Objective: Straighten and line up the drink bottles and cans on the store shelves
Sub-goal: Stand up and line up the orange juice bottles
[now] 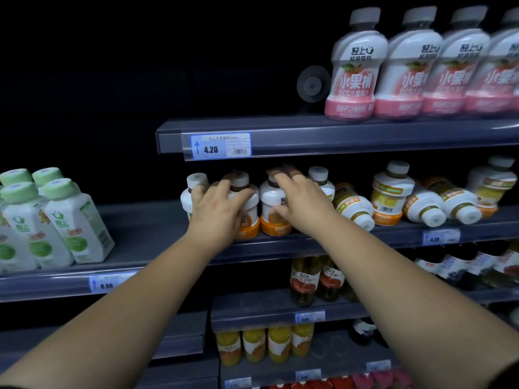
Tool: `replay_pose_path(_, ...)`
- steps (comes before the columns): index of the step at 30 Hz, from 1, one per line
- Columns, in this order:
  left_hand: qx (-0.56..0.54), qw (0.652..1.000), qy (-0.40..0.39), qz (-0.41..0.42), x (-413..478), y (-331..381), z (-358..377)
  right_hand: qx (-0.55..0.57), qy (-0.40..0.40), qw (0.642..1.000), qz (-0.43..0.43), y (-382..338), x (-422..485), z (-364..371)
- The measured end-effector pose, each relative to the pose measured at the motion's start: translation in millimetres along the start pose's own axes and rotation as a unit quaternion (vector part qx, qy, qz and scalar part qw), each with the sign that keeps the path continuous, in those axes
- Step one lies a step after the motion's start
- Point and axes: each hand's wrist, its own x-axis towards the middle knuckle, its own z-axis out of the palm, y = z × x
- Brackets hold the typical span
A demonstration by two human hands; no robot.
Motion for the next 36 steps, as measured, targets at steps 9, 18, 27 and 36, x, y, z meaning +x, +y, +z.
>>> replay_pose_path(9,0.001,0.998,0.066,0.005,18.7,49.3,14.6,0.036,0.158,0.987,-0.015,62.5,-43.3,-11.4)
replay_pose_path(18,0.011,0.997,-0.043,-0.064,40.6,87.8,18.7,0.126,-0.118,0.985,0.024,106.8,-14.7,-25.0)
replay_pose_path(27,-0.022,0.999,-0.022,-0.02,38.1,79.2,19.7,0.12,-0.055,0.985,0.109,86.6,-12.6,-21.5)
replay_pose_path(36,-0.029,0.997,0.036,-0.068,34.6,94.9,33.1,0.178,-0.098,0.979,0.006,120.2,-3.0,-18.7)
